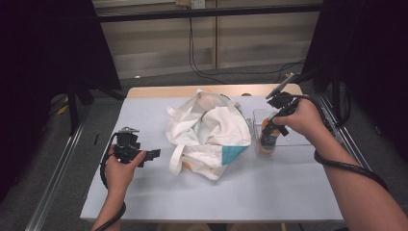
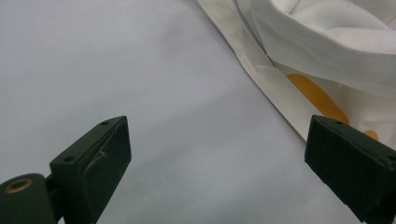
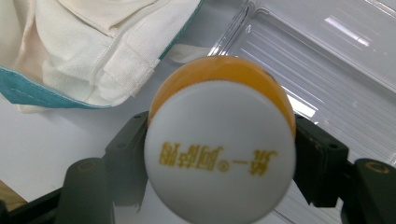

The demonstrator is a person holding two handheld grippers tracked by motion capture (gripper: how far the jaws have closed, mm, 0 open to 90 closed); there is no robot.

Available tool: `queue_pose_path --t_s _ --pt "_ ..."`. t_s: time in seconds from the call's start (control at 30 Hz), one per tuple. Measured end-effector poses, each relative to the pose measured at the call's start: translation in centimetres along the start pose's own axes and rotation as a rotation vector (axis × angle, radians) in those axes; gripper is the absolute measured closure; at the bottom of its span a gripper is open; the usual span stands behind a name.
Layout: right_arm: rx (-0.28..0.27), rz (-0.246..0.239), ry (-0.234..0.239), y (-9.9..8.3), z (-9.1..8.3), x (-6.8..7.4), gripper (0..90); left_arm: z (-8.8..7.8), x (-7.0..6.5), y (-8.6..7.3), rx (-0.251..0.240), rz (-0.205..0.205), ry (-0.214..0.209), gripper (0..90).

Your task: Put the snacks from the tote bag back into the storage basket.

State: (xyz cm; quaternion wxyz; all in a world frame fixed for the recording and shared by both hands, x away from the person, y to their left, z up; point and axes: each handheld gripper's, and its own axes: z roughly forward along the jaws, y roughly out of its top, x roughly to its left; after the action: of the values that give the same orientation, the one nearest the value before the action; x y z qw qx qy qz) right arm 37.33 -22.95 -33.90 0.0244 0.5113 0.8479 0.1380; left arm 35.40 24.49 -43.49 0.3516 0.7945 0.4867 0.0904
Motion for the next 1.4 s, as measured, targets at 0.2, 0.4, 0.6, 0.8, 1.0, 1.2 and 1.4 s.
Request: queue_pose_path --t_s 0.2,0.4,0.6,0.8,1.0,1.2,1.4 --pt "0.007 0.001 -0.002 0.0 0.4 0.0 30.3 0.0 0.0 0.0 0.0 -0.003 -0.003 7.2" --pt "0.006 -0.009 -0.008 0.0 0.6 0.1 30.3 0.1 0.0 0.0 -0.002 -0.002 -0.001 7.2" --pt "0.01 -0.012 -0.005 -0.1 1.0 0.1 30.3 0.0 0.0 0.0 0.004 0.004 -0.003 7.1" --pt "0.014 0.0 -0.003 -0.1 1.1 0.1 30.3 0.1 0.0 0.0 0.001 0.003 -0.001 7.2" --pt "0.011 -0.001 -0.009 -0.1 1.3 0.2 30.2 0.1 -0.1 0.0 -0.004 0.002 0.0 7.2" --pt "0.005 -0.003 -0.003 -0.2 1.3 0.1 30.2 0.0 0.0 0.1 0.007 0.011 -0.001 7.1" --pt "-0.006 0.01 -0.004 -0.2 1.4 0.1 30.0 0.1 0.0 0.1 0.002 0.01 0.002 7.2"
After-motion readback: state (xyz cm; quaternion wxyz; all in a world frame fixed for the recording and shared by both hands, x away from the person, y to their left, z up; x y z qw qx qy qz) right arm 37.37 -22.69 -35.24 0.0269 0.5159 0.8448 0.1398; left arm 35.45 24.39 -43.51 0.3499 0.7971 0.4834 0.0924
